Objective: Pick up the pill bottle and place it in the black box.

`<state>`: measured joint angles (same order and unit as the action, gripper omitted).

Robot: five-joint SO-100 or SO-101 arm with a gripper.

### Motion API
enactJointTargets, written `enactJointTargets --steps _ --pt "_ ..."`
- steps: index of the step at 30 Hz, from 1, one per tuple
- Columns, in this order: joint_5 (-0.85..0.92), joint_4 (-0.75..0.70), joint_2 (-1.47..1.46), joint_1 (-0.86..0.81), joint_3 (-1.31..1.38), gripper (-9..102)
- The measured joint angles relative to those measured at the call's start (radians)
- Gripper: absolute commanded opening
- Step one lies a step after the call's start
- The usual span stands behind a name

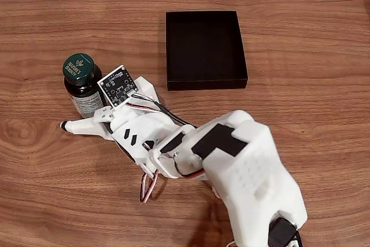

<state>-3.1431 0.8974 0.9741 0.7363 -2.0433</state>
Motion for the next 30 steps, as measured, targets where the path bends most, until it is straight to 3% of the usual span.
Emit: enactJointTargets --steps 23,30 --pt "0.072 -0.051 0.003 -0.026 0.063 23" --pt "0.067 -0.051 0.038 -0.029 0.025 21"
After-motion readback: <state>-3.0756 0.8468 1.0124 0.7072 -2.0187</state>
